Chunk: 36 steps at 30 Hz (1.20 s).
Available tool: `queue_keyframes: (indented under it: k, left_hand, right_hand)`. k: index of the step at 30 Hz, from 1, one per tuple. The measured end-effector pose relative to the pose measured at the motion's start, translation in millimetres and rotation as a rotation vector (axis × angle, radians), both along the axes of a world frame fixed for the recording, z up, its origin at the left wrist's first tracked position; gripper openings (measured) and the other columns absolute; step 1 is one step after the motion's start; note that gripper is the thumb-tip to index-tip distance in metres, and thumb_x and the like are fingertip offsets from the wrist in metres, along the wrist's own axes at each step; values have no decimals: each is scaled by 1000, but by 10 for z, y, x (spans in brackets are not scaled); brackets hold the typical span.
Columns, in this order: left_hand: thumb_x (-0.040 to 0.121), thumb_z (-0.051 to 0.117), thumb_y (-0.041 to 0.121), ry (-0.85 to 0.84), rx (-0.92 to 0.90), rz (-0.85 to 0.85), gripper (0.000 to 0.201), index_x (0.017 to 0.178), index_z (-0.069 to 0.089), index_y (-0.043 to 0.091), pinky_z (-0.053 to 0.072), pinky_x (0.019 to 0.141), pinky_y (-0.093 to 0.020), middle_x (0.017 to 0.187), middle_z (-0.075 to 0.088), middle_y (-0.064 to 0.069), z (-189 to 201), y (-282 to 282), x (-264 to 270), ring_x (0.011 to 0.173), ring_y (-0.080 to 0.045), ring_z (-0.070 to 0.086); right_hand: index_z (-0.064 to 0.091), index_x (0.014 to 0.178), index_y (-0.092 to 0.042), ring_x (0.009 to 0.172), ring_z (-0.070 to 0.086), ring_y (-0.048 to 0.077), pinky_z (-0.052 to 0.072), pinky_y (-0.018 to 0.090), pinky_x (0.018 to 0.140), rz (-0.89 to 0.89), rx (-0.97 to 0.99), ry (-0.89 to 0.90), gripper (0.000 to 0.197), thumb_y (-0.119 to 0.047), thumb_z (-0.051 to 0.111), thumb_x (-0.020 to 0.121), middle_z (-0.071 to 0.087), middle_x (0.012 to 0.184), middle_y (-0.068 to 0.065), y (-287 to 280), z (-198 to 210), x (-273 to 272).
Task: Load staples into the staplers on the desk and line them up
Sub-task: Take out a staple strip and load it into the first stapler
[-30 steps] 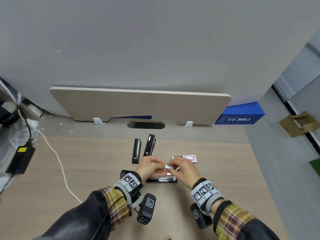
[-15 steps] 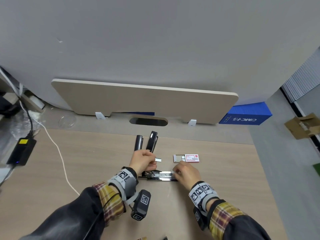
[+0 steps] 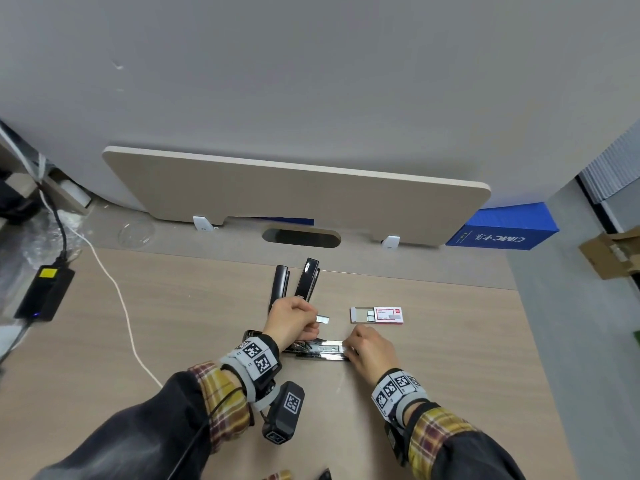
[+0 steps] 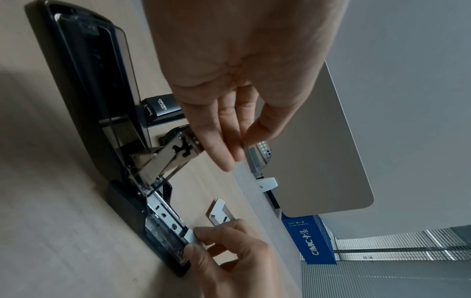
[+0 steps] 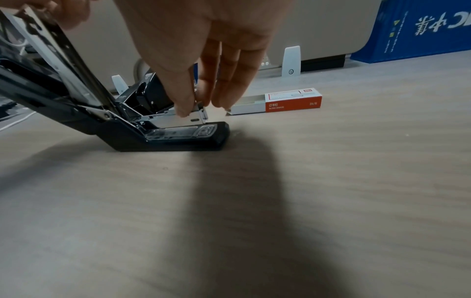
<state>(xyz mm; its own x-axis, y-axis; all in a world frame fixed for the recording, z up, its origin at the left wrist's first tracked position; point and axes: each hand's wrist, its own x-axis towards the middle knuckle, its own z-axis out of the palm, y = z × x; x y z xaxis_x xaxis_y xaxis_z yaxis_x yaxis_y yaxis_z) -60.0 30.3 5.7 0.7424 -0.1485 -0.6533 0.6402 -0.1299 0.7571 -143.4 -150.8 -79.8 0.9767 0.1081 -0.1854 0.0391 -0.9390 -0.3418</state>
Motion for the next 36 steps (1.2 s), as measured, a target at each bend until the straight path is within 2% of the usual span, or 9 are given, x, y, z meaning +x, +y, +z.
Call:
queue_keyframes:
  k: [10,14,20,22,25,27,29,32,36]
  left_hand:
    - [84,51,-16,-23,-1,-16,16,77,58,-3,58,52,-31,66,56,-19,-10,-55,9,55,-26,58]
    - [85,51,-15,-44,6,-40,16,77,58,-3,60,54,-31,65,57,-18,-13,-69,-5,55,-24,59]
    - [86,50,-14,-68,-1,-63,13,83,58,-4,58,51,-28,65,56,-17,36,-73,-29,57,-24,58]
    - [86,52,-14,-74,-1,-78,12,84,59,-5,58,51,-28,66,57,-18,41,-59,-35,58,-25,60]
    - [85,56,-11,-97,35,-134,9,84,60,-2,61,59,-31,69,61,-18,4,-45,-44,63,-26,65]
    - [86,59,-6,-134,72,-194,7,87,61,1,61,70,-38,71,64,-16,-27,-50,-63,67,-26,67]
    - [87,59,-2,-188,114,-252,7,87,62,5,61,71,-40,71,64,-13,-34,-67,-93,66,-23,68]
    - [87,51,-3,-285,202,-333,17,84,61,10,58,62,-35,67,59,-8,-18,-103,-133,52,-14,63]
    - [84,44,-3,-405,284,-436,28,78,60,19,56,56,-39,65,58,-4,-9,-100,-150,51,-20,61]
  right_hand:
    - [61,106,-27,97,53,16,44,31,64,-48,49,4,19,-29,58,87,54,104,-5,-6,-18,-37]
    - [62,99,-28,97,51,17,46,31,60,21,56,-33,16,-27,59,83,53,107,-4,43,36,-55]
    - [65,98,-24,105,48,18,44,30,68,6,12,43,18,-23,54,84,51,113,-5,-45,83,-69]
    - [65,96,-25,100,49,12,44,28,70,-99,111,29,17,-22,52,85,53,107,-8,-58,138,-34]
    - [69,88,-26,82,58,9,48,26,70,-360,452,34,16,-23,53,89,64,90,-9,-31,291,119]
    - [70,86,-18,69,61,14,49,23,61,-492,786,138,17,-22,55,93,69,79,-1,20,444,218]
    - [68,88,-8,62,62,18,52,24,53,-541,1048,298,24,-24,53,97,70,74,7,88,594,277]
    - [66,87,-3,57,65,19,56,26,52,-522,1171,421,26,-24,53,97,70,69,10,147,682,303]
    - [67,92,2,60,67,15,57,25,57,-524,1215,441,14,-10,59,92,70,71,11,132,648,297]
